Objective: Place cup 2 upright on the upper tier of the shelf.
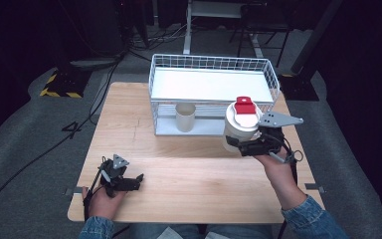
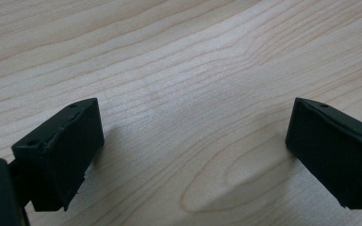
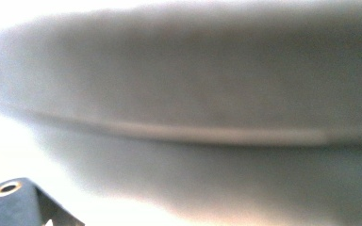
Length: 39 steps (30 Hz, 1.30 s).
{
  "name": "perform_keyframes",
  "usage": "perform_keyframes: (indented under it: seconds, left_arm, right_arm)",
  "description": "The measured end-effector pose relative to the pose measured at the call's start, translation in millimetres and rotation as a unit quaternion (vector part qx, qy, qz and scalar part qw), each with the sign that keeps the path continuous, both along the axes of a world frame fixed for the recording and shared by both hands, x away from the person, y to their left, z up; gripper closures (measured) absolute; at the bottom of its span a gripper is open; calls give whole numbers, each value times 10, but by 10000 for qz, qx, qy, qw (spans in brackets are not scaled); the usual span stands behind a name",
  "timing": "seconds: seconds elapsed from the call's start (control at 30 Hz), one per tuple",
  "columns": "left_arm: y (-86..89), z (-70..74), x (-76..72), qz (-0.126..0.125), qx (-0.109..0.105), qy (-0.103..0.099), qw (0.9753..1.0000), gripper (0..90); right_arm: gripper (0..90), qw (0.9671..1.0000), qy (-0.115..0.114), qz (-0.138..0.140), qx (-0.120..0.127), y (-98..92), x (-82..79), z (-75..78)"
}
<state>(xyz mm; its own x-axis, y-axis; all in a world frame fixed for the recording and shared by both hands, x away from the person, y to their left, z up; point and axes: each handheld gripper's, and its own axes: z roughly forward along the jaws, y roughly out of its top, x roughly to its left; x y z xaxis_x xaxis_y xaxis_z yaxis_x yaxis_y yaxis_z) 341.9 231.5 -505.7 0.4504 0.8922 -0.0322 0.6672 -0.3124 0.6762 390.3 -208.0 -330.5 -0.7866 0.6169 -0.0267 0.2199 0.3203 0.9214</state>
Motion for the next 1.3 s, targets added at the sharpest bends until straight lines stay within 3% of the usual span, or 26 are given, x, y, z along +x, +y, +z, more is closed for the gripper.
perform_keyframes:
  seconds: [0.63,1.3]
  left_arm:
    - [0,0,0,0,-1,0,10000,54]
    - [0,-1,-1,0,-2,-1,10000,54]
  right_arm:
    - [106,9998,-14,-196,30,111,355,527]
    - [105,9978,7,-640,143,125,838,792]
